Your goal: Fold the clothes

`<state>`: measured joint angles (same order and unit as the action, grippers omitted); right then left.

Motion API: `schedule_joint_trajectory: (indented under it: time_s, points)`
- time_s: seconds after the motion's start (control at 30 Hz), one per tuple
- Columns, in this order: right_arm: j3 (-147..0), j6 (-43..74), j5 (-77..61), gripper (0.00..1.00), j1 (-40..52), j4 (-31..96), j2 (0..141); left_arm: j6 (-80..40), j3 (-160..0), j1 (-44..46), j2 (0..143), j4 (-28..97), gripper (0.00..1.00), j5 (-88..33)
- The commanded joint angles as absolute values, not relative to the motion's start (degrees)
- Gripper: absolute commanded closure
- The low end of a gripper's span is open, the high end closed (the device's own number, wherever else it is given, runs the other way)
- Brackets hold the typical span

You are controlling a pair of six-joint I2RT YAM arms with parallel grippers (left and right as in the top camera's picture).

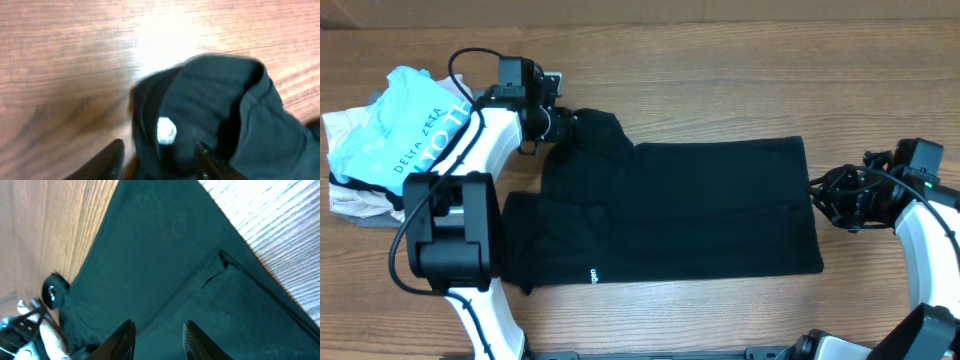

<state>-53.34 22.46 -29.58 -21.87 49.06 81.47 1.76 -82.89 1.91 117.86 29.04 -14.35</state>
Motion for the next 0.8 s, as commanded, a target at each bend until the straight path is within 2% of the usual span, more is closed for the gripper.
schedule_joint_trajectory:
  time_s: [0.0, 0.03, 0.23, 0.33, 0.37, 0.57, 0.7, 0.77]
  points:
    - [-54.4, 22.1, -27.3, 0.65, -20.5, 48.7, 80.8, 3.2, -84.2, 2.7, 120.7, 27.1, 0.73, -15.1]
    - [-54.4, 22.3, -26.9, 0.65, -20.3, 48.7, 80.8, 2.8, -84.2, 2.7, 121.2, 26.4, 0.79, -15.0]
    - [-54.4, 22.3, -26.8, 0.65, -20.2, 48.7, 80.8, -2.1, -85.1, 2.3, 121.5, 21.8, 0.94, -17.8]
    - [-54.4, 22.3, -26.8, 0.65, -20.2, 48.8, 80.8, -8.2, -87.4, 1.4, 121.4, 20.3, 0.94, -18.2]
    - [-54.4, 22.3, -26.8, 0.65, -20.2, 48.8, 80.8, -9.9, -88.1, 1.1, 121.4, 19.9, 0.93, -18.3]
    - [-54.4, 22.3, -26.6, 0.65, -20.2, 49.0, 80.8, -15.0, -89.1, 0.8, 121.5, 17.0, 0.65, -17.4]
    - [-54.4, 22.3, -26.1, 0.64, -20.2, 48.8, 80.8, -12.6, -89.1, 0.9, 121.5, 18.7, 0.53, -17.1]
    - [-54.4, 22.3, -25.1, 0.64, -20.2, 48.7, 80.8, -11.9, -89.1, 0.9, 121.5, 20.1, 0.51, -14.5]
